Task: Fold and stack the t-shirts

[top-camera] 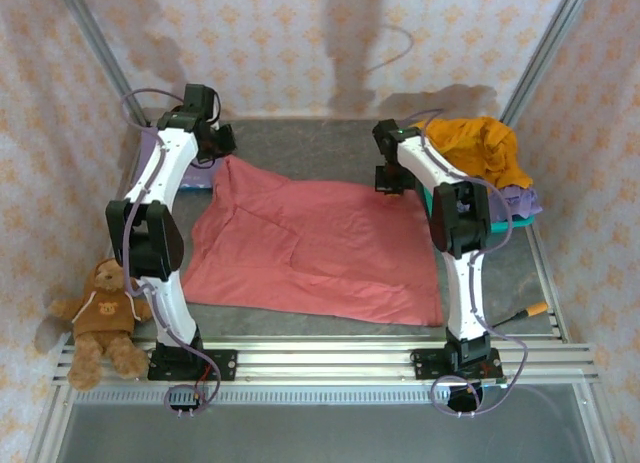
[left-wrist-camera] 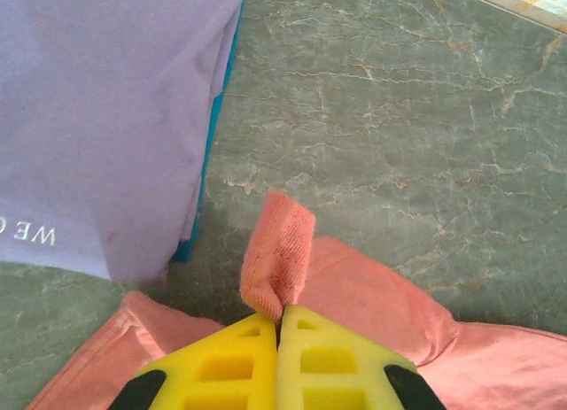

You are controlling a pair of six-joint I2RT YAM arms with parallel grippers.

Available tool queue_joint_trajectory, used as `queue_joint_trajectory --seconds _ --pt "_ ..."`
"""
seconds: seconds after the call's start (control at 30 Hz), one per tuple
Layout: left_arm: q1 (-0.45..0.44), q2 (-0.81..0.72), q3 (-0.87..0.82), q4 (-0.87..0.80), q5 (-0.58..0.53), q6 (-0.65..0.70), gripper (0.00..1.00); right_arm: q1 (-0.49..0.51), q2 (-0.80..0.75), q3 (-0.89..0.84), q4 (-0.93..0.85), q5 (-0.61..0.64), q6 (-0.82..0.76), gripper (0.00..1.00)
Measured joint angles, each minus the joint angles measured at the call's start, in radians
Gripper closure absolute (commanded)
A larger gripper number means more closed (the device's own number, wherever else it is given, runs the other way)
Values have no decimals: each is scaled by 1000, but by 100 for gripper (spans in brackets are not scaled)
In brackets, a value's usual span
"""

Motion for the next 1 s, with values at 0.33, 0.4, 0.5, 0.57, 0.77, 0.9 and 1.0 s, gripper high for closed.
queue_joint_trajectory --seconds 0.33,0.4,0.5,0.57,0.77,0.9,1.0 --pt "2 -211 -221 4 -4 28 100 71 -261 -338 57 23 80 100" --pt "4 -253 -278 4 -8 32 100 101 -305 -408 62 31 102 100" --pt "13 -293 -334 -2 -9 37 100 145 -367 -506 67 46 144 100" --pt "21 -314 -367 -3 -9 37 100 169 -408 -566 66 52 172 100" --pt "26 -397 -467 -35 -6 36 100 204 -507 -700 70 54 243 100" --pt "26 -443 -502 -60 -8 36 100 212 -539 -736 71 53 264 100" --pt "26 -456 -509 -77 -8 36 100 212 -563 -750 70 54 274 100"
